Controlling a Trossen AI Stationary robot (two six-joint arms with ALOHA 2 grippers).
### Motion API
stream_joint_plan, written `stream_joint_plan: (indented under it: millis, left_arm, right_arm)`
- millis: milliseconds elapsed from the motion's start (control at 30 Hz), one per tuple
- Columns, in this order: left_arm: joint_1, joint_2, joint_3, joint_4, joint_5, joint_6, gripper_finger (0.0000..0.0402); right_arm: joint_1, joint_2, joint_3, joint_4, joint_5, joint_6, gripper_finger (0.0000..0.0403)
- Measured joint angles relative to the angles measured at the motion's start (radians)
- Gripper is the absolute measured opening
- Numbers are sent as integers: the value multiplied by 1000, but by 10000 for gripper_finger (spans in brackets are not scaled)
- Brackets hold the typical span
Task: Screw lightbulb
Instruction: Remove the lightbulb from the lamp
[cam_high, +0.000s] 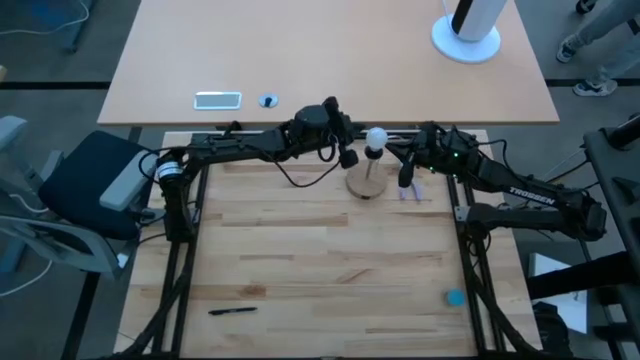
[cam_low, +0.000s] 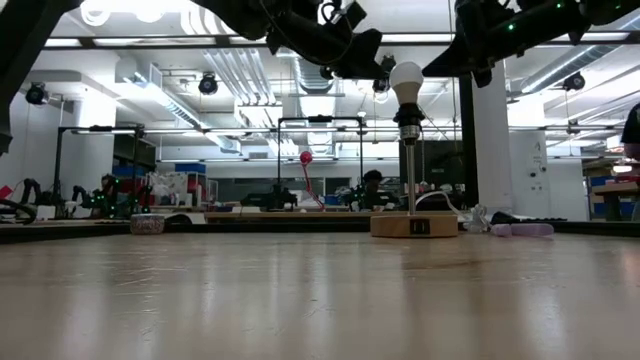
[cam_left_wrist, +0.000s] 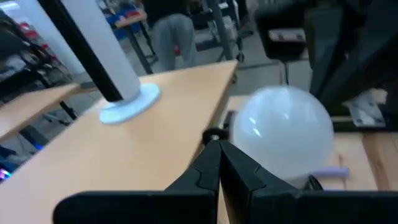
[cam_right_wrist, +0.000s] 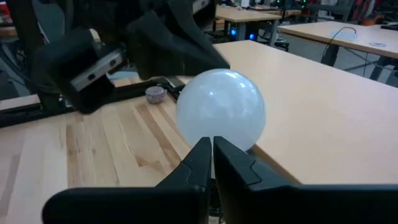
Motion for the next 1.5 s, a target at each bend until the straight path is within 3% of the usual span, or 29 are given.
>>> stream_joint_plan:
  millis: [267,400,700,1067,1500]
  left_arm:
    - [-2,20,0,3,78,-3,0]
    - [-2,20,0,6,168,0,0]
    - [-14,15,1,-28,274,-29,0]
    - [-9,-1,0,-68,150,-3,0]
    - [-3,-8,0,-15,102,0,0]
  right_arm:
    - [0,26,0,16,0,1,13]
    - [0,25,0,11,4,8,13]
    - [-2,18,0,-2,129,3,13]
    - [0,-106,0,-95,7,2,13]
    - [0,-38,0,-83,-6,-5,13]
